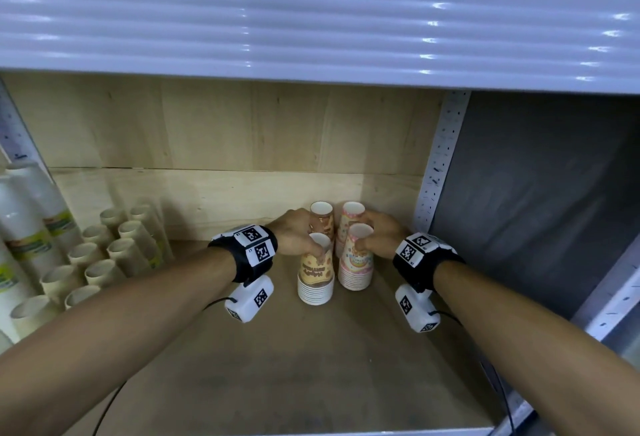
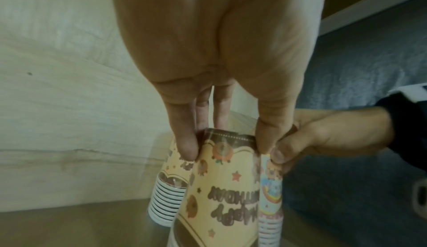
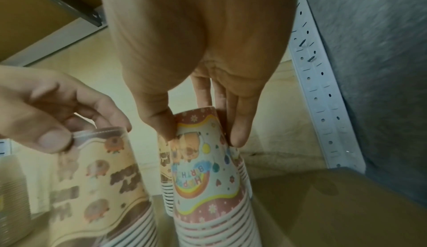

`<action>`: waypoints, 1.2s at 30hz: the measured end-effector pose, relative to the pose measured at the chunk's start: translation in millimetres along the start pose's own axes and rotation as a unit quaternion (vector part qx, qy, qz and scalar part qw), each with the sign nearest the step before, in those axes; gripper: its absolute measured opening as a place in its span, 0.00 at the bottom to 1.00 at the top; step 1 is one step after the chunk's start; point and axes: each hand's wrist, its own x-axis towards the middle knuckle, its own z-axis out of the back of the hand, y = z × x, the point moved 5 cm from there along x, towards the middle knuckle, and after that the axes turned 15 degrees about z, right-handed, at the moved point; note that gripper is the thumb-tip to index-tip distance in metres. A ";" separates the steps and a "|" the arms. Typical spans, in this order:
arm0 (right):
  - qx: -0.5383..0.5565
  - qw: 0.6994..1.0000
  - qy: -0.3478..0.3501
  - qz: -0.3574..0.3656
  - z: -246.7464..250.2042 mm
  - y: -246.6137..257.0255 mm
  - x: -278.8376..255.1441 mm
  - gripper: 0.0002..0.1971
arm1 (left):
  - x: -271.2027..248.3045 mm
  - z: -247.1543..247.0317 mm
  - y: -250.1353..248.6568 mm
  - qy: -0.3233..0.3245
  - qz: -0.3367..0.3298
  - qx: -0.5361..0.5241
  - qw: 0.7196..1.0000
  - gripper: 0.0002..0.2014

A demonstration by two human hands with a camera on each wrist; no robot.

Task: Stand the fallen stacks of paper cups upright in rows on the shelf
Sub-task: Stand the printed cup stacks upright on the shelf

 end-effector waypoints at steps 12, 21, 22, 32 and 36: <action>0.024 1.000 -0.007 0.007 3.0 -9.0 7.2 0.18 | 37.1 3.4 -2.7 -0.037 0.037 -0.044 0.998 0.19; 0.028 1.000 0.002 0.007 -1.0 -11.8 12.8 0.22 | 45.9 -4.1 -5.7 -0.025 0.033 -0.045 0.998 0.16; 0.030 1.000 0.002 0.006 -1.9 -13.2 13.6 0.23 | 46.4 -4.4 -6.2 -0.023 0.031 -0.047 0.998 0.16; 0.034 0.999 0.020 -0.026 -21.9 -51.7 41.6 0.37 | 42.9 -7.8 -1.4 -0.024 0.029 -0.057 0.998 0.16; 0.028 0.999 0.020 -0.033 -23.7 -54.0 43.7 0.39 | 41.2 -6.6 -1.9 -0.026 0.036 -0.049 0.998 0.19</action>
